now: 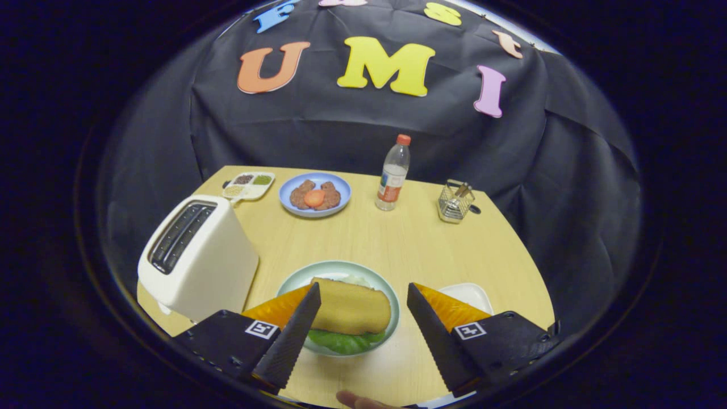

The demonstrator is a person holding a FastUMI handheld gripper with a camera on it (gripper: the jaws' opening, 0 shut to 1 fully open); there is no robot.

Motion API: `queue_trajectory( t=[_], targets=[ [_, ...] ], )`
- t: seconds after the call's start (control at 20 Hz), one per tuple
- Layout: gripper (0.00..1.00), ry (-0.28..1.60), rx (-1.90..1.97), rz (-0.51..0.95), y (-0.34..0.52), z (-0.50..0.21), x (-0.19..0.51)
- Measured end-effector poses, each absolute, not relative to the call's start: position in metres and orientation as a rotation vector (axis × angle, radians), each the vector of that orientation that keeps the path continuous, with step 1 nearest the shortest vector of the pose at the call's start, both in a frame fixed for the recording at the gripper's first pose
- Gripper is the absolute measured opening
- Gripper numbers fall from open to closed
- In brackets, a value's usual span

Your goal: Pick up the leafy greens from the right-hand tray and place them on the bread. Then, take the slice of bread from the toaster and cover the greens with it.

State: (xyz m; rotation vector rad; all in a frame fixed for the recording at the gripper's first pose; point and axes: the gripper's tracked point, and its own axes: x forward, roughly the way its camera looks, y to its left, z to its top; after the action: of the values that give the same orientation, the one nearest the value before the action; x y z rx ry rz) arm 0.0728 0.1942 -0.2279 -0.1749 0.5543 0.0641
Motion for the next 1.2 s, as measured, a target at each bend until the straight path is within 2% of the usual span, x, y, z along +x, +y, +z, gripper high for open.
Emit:
queue_trajectory(
  t=[0.25,0.5,0.65,0.8,1.2],
  targets=[
    [0.97,0.409,-0.126,0.075,0.200,-0.167,0.039],
    [0.96,0.182,-0.082,0.082,0.185,-0.088,-0.008],
    [0.96,0.140,-0.076,0.041,0.164,-0.074,-0.043],
    [0.96,0.067,-0.089,0.095,0.160,-0.058,-0.072],
    [0.96,-0.073,-0.090,0.113,0.118,-0.004,-0.088]
  ],
)
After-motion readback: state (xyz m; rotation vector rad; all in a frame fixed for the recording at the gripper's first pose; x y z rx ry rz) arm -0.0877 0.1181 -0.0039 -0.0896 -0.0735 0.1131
